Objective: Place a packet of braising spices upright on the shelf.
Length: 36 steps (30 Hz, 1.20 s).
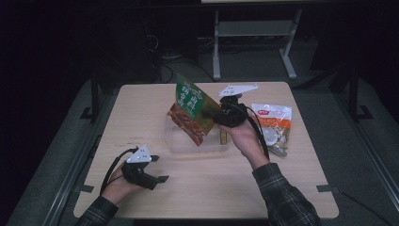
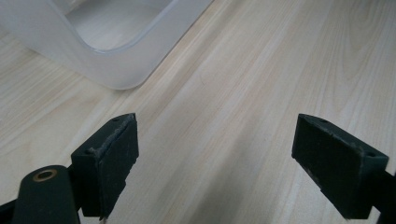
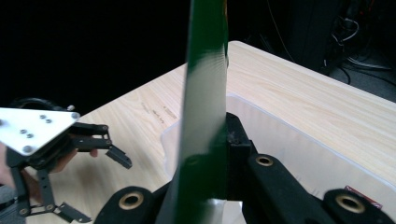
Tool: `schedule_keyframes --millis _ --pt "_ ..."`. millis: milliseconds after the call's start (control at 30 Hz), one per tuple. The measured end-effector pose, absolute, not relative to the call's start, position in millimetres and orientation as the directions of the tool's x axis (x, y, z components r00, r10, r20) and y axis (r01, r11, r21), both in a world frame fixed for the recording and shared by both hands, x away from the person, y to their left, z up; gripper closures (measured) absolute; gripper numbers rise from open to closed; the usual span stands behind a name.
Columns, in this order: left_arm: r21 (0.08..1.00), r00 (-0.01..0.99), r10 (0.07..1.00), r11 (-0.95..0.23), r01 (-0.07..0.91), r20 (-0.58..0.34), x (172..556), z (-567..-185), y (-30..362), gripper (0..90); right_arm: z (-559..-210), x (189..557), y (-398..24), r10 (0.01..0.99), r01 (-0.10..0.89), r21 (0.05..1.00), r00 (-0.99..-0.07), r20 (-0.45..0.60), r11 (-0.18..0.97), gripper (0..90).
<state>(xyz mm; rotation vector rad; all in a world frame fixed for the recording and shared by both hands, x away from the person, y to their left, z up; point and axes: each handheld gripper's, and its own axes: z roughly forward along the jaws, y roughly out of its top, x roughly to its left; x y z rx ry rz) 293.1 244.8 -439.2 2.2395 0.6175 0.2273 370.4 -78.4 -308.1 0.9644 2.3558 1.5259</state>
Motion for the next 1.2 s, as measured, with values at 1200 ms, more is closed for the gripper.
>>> schedule_keyframes --millis 1200 --pt "0.712 0.878 0.478 -0.606 0.355 -0.031 294 -444 242 14.2 -336 394 -44 0.653 0.46 0.823 -0.743 0.151 0.333 89.3"
